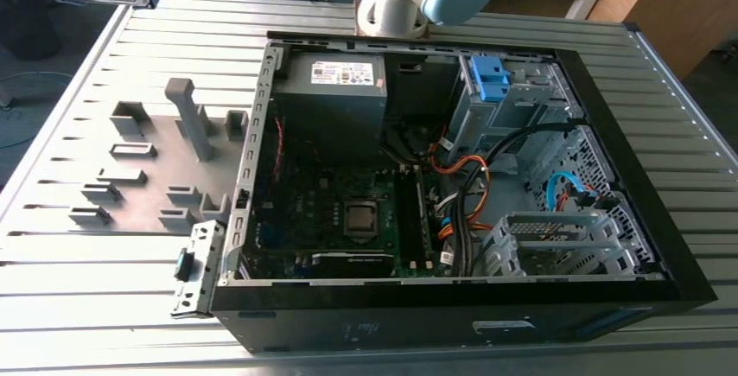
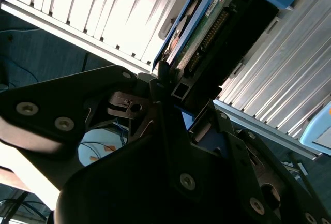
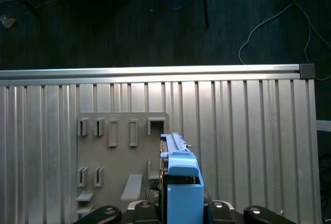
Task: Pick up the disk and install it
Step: 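Pick up the disk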
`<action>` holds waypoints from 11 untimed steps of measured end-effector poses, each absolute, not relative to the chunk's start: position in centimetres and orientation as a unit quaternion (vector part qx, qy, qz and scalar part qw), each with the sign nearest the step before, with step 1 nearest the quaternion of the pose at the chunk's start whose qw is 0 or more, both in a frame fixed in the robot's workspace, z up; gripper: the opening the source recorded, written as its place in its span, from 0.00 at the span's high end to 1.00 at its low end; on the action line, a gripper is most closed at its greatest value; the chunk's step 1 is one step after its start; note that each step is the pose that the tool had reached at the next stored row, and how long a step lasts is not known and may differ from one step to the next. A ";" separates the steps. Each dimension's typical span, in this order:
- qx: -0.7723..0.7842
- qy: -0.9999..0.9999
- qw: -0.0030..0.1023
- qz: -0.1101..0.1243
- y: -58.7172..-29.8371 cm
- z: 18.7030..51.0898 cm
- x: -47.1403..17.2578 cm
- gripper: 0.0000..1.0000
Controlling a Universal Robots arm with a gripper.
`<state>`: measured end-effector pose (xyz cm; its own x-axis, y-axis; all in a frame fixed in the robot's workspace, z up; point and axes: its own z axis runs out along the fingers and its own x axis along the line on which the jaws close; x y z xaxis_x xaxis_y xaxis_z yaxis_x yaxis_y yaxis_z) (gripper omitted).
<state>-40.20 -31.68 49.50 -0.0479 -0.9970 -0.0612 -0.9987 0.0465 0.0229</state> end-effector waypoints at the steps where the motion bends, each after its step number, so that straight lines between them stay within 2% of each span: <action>1: -0.690 0.723 0.014 0.029 -31.7 49.5 -40.2 0.64; 11: -0.690 0.723 0.014 0.029 -31.7 49.8 -40.2 0.64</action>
<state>-40.18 -31.68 49.79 -0.0478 -0.9970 -0.0611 -0.9987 0.0465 0.0229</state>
